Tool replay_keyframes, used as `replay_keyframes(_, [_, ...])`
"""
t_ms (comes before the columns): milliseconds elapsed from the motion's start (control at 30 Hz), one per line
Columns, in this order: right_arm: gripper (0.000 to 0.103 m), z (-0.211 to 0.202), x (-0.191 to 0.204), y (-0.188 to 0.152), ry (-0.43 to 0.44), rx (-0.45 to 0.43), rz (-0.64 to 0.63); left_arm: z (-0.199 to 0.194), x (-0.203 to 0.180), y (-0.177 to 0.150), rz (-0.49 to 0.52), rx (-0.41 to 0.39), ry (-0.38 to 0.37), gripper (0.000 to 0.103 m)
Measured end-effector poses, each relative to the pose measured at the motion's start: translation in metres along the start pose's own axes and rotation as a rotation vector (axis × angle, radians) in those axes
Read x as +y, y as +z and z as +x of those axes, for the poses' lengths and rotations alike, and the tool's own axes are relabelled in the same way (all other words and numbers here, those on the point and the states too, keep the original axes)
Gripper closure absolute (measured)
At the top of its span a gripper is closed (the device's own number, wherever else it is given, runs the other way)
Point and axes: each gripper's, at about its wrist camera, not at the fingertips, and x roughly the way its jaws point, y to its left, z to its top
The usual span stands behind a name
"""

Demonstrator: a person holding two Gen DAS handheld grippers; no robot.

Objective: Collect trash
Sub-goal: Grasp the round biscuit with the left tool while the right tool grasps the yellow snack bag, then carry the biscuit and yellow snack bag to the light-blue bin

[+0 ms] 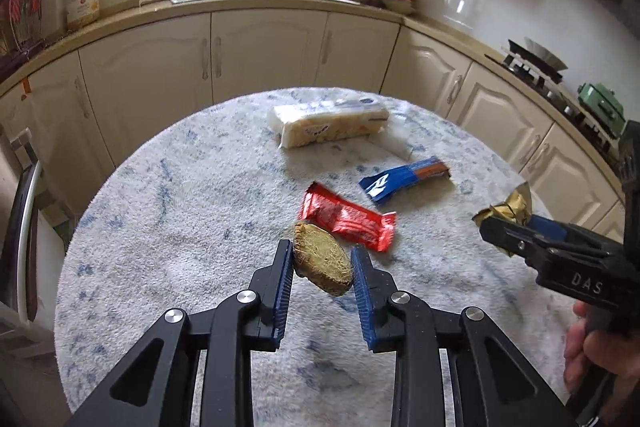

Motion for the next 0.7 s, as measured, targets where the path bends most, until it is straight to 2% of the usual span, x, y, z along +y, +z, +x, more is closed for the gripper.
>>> replay_keyframes(267, [0.033, -0.069, -0.011, -0.014, 0.012, -0.098, 0.038, -0.043, -0.044, 0.006, 0.071, -0.086, -0.048, 0.078])
replay_keyframes(700, [0.033, -0.179, -0.071, -0.035, -0.085, -0.266, 0.111, -0.095, -0.149, 0.014, 0.242, -0.199, -0.203, 0.078])
